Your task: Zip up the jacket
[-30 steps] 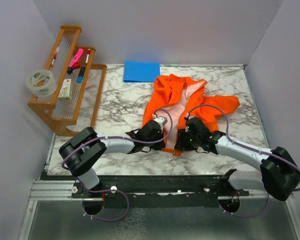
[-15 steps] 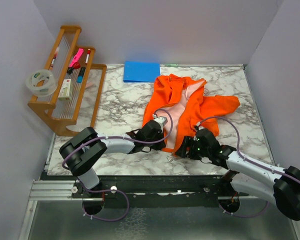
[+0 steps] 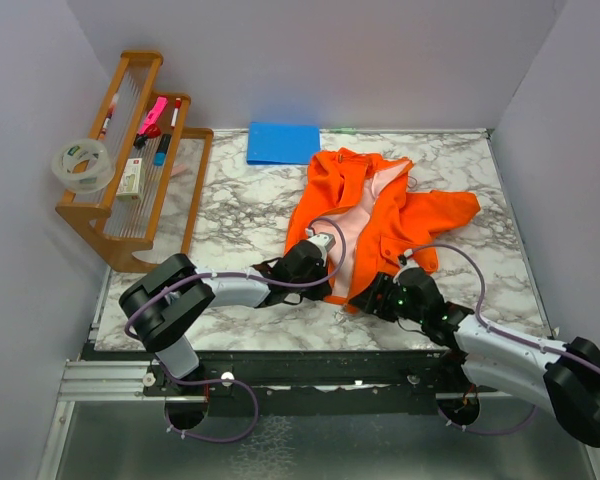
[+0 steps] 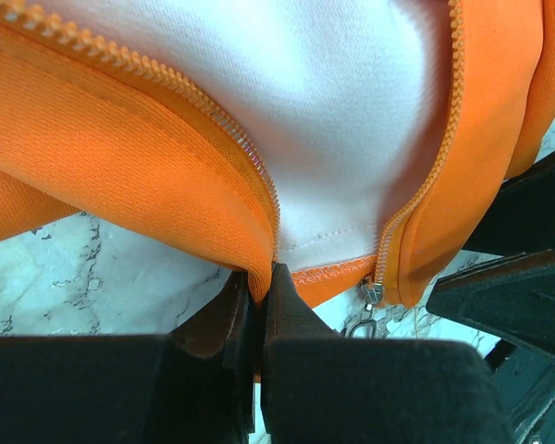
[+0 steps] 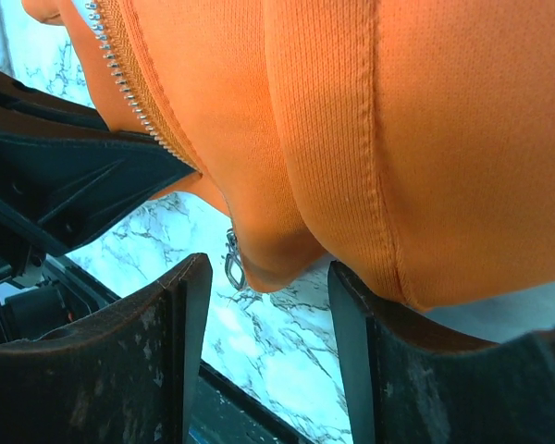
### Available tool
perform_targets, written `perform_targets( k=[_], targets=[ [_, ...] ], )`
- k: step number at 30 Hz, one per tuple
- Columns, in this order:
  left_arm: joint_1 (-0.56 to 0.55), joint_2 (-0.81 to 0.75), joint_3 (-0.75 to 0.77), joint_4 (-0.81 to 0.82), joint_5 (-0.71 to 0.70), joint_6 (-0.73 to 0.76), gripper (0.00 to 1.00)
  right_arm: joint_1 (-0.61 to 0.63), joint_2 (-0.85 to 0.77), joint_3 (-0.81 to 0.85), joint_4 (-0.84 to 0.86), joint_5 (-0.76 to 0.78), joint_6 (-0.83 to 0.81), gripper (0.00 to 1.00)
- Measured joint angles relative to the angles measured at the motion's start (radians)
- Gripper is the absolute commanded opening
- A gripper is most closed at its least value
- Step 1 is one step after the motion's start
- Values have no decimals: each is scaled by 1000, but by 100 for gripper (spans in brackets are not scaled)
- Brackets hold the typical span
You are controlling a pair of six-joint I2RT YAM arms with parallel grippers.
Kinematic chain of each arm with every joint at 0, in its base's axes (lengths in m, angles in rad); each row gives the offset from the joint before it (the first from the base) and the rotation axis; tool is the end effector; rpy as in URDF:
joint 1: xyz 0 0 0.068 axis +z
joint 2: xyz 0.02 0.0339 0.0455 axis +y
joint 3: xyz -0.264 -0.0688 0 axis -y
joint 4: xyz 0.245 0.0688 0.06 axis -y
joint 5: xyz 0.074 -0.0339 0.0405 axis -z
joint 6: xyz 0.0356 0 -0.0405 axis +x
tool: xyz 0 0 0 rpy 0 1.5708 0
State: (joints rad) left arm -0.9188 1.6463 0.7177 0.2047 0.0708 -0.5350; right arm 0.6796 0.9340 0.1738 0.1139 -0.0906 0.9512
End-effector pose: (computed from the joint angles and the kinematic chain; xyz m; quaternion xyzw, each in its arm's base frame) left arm 0.1902 -0.2533 0.1440 0.1880 0.8916 -0.2970 0.2854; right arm 0.1297 0.1089 0.1345 0.1010 0.8886 0.3521 0.2759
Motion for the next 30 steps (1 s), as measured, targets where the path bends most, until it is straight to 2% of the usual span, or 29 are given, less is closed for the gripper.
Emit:
perform_targets(
  k=[19,21,25,30],
  targets=[
    [-6,8,3,14,0,0,0,0,163,-6,214,23,25,54],
    [-8,9,4,14,0,1,0,0,183,-5,239,24,25,50],
    [-11,10,5,14,0,1,0,0,210,-5,262,31,23,34],
    [-12,10,5,15,-1,0,0,0,163,-7,200,42,-4,28]
  ],
)
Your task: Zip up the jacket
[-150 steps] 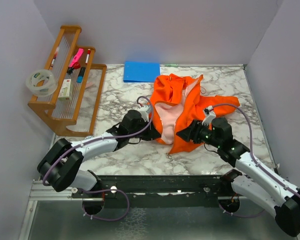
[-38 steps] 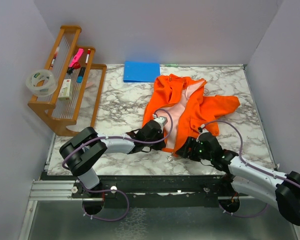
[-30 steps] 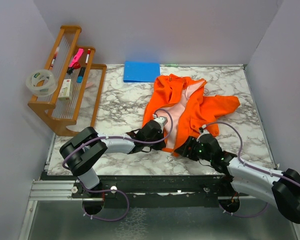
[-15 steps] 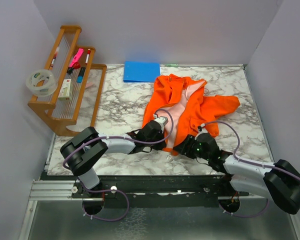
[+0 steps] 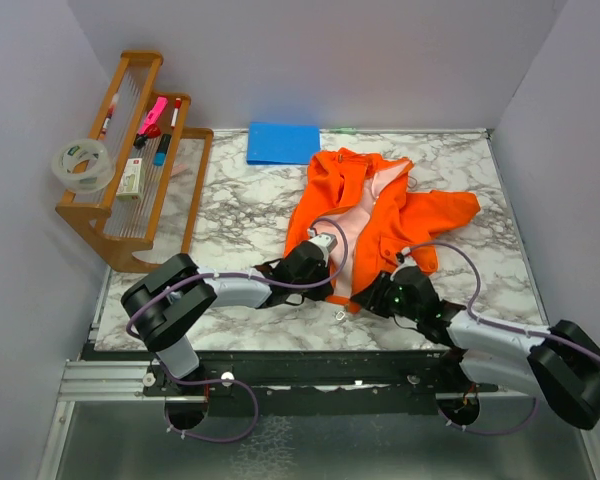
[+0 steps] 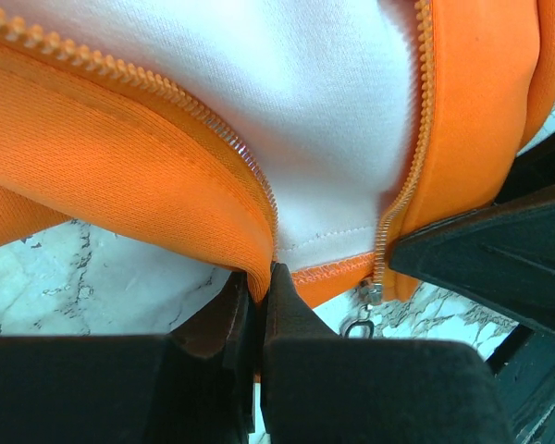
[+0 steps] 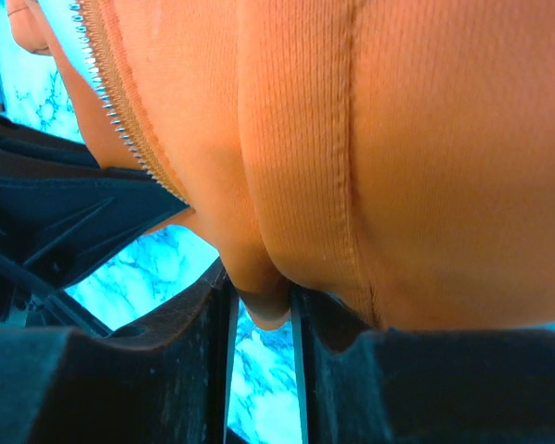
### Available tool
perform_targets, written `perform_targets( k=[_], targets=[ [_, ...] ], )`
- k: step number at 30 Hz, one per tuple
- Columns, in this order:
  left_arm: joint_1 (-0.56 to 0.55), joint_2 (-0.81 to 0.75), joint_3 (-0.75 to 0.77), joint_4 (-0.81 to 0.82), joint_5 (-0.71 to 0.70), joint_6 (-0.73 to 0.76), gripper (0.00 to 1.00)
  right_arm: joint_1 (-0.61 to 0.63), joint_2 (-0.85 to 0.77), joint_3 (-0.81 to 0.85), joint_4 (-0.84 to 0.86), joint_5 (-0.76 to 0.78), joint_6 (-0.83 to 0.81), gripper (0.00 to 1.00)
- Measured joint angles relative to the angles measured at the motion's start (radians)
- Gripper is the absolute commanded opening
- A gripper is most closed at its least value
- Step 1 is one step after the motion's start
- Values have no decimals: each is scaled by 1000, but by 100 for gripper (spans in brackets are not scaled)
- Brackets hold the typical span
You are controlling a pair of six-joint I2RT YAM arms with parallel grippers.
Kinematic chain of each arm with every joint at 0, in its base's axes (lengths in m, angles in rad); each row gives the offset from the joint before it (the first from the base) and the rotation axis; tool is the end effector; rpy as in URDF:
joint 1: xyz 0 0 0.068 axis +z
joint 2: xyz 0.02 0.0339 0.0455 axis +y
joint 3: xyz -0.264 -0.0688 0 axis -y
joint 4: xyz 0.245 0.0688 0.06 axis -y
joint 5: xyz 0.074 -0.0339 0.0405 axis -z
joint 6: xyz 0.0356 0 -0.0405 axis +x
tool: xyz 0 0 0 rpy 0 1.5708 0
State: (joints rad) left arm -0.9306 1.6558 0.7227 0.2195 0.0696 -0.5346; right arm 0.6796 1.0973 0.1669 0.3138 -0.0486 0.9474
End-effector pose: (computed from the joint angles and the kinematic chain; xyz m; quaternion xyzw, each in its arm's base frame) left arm 0.1887 -0.2575 0.1437 0.1930 0.8884 -0.3013 0.2876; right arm 0.1416 0.1167 0.1245 0.1075 0.8816 0.3484 0.2997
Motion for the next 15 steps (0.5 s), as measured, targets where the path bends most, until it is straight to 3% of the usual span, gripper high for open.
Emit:
perform_targets(
  k=[9,15],
  targets=[
    [0,0,5,-11,-19,-4,0,0,-305,18,-338,22,-48,10],
    [10,-1,6,-14,-18,-4,0,0,-392,78,-504,44,-72,1]
  ],
)
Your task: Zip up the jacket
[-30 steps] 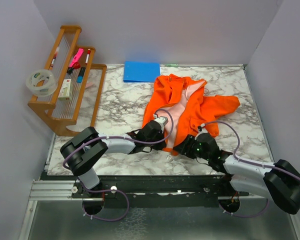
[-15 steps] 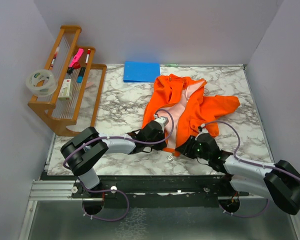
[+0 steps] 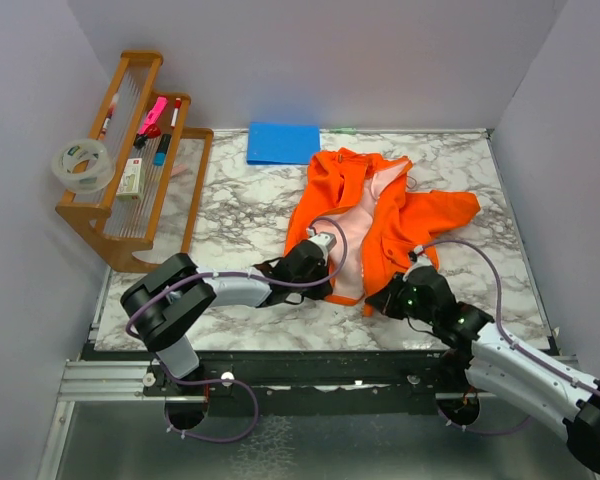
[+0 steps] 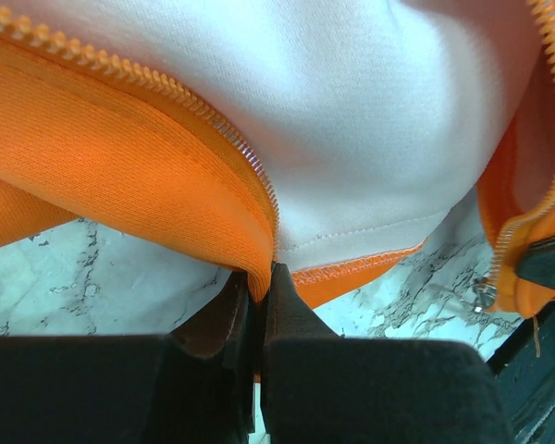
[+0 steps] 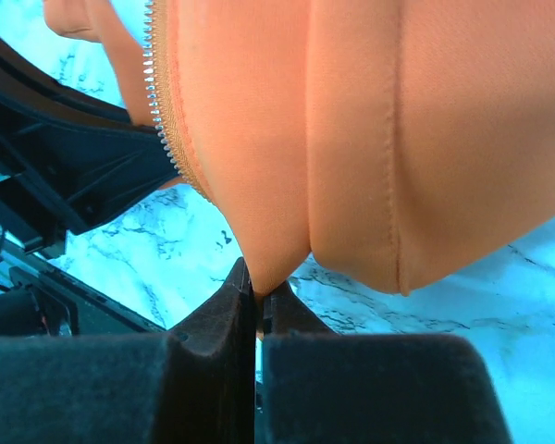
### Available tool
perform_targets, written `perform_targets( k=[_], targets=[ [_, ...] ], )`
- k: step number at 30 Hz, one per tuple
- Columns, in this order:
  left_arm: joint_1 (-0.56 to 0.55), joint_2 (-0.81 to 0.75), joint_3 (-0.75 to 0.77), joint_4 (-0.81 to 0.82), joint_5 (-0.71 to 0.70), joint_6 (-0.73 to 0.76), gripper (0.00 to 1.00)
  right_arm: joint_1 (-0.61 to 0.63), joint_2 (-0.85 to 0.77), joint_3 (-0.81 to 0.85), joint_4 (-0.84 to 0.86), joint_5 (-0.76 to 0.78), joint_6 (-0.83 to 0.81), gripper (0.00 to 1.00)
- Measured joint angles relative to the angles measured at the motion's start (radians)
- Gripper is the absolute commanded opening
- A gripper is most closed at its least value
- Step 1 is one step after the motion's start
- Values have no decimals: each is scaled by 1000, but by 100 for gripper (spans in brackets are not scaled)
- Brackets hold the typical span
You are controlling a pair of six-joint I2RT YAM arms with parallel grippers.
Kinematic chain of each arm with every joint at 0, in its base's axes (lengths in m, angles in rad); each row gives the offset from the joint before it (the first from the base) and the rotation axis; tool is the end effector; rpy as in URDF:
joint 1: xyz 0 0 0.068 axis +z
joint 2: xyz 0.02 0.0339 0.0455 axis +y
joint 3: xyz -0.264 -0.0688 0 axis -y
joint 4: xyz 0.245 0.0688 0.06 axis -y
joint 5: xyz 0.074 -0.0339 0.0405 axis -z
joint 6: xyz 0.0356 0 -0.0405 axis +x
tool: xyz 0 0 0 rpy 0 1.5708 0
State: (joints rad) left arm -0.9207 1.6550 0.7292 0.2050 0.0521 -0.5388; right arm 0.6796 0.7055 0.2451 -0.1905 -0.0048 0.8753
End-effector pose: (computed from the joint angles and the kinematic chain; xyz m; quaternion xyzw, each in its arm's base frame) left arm 0.1921 -0.2556 0.1446 0.1834 0.8921 -0.2925 0.2914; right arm 0.1184 0.0959 0.1632 0.0865 0.8919 0.3129 0.3149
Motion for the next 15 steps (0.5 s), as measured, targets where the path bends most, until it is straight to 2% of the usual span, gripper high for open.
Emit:
perform_targets(
  k=[6,15],
  targets=[
    [9,-44,-8,-14,35,2,0,0,-14,52,-6,-32,-75,1],
    [12,-258,-64,60,117,2,0,-1,-20,122,57,-113,-222,0]
  ],
)
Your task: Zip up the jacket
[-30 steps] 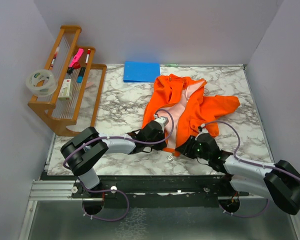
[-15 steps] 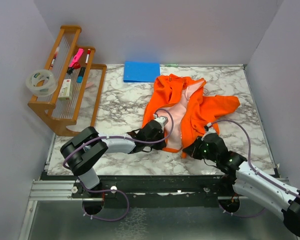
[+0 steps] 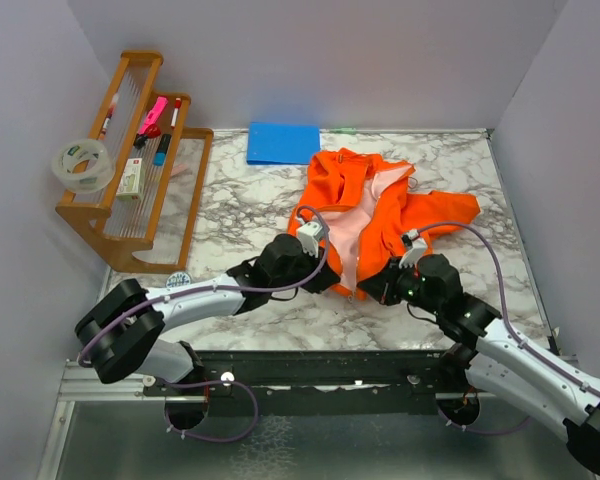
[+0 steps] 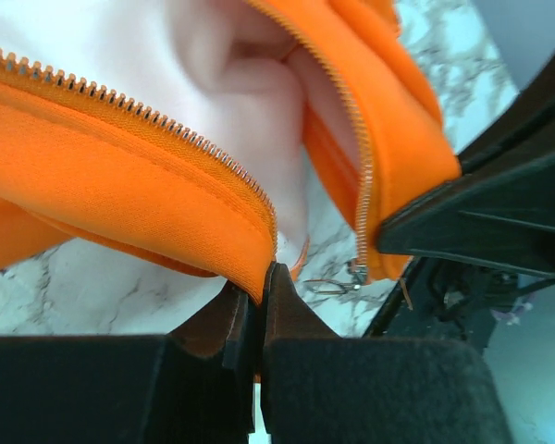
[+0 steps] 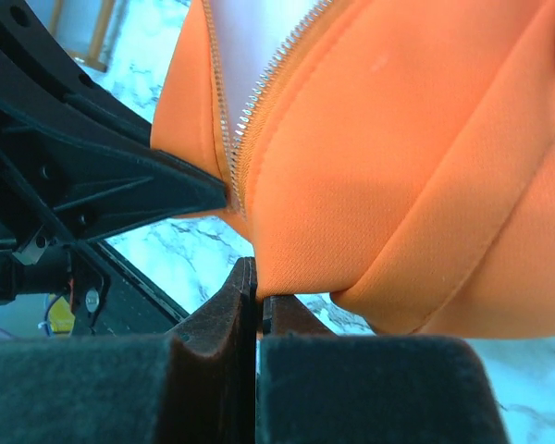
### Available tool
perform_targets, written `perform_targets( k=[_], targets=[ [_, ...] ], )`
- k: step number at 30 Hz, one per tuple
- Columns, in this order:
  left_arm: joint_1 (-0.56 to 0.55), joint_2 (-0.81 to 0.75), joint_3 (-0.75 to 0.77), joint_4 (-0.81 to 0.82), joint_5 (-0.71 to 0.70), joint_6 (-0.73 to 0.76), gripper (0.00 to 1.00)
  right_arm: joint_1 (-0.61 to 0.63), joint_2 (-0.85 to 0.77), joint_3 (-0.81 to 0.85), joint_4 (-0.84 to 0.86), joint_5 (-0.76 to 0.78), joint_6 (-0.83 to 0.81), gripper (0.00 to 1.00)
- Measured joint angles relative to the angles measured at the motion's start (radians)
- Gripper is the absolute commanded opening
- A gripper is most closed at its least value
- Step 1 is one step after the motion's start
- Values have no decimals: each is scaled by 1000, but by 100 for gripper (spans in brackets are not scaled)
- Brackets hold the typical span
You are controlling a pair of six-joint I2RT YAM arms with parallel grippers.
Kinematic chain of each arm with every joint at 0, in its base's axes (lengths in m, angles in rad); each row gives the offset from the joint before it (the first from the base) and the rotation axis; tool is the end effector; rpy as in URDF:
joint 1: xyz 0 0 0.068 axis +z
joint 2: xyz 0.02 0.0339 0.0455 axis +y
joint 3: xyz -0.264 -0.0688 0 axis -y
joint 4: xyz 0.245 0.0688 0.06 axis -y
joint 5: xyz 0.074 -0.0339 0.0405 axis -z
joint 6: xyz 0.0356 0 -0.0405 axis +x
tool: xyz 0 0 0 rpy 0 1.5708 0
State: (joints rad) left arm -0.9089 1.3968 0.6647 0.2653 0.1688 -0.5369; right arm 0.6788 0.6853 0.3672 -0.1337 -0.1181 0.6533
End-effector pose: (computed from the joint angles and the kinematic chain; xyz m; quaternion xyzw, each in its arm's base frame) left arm 0.1760 -0.2356 0.2053 0.2003 0.8256 -0.3995 0.3443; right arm 0.1261 0.1071 0.2132 -0.0421 0.8456 0.3667 0.3857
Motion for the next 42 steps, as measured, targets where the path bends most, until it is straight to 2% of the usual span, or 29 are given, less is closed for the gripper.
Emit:
perform_targets(
  k=[5,12,28,42],
  targets=[
    [0,-60,-60,105,37,-9,0,0,3,23,27,-23,-40,0],
    [0,-107,-98,167,39,-42,0,0,-5,51,27,-32,-74,1],
    [45,-144,-68,173,46,-101,0,0,-54,77,21,-37,-95,0],
    [50,-155,-51,227,143,-32,0,-1,-97,56,202,-247,-92,0]
  ],
)
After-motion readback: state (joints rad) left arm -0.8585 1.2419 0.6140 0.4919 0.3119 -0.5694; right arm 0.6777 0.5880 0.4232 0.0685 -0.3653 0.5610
